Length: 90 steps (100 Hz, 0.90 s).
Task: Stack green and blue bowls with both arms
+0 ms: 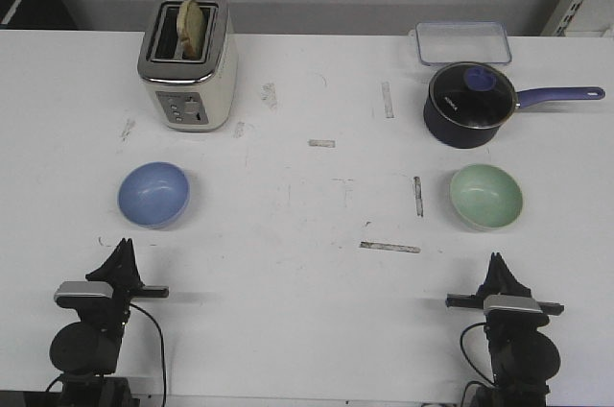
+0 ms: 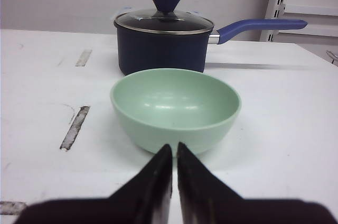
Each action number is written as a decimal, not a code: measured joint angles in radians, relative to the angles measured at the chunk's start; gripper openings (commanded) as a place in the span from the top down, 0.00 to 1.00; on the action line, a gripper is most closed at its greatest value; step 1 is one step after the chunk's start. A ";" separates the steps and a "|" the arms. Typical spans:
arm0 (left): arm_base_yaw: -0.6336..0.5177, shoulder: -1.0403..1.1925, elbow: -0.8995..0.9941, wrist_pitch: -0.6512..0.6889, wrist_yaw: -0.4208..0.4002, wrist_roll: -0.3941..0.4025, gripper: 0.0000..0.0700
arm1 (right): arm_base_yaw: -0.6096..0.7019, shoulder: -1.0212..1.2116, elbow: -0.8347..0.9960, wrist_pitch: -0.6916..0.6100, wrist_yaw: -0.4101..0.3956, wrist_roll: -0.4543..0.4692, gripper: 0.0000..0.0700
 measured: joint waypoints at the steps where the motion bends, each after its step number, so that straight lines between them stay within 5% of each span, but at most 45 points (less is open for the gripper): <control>1: 0.000 0.000 0.000 0.000 0.000 0.000 1.00 | 0.000 0.000 0.000 0.000 0.000 0.000 0.98; 36: 0.000 0.000 0.000 0.000 0.000 0.000 1.00 | 0.000 0.000 0.000 0.016 0.000 0.000 0.98; 68: 0.000 0.000 0.000 0.000 0.000 0.000 1.00 | 0.000 0.000 0.006 0.159 0.000 0.045 0.98; 90: 0.000 0.000 0.000 0.000 0.000 0.000 1.00 | 0.000 0.077 0.250 0.133 0.026 0.045 0.99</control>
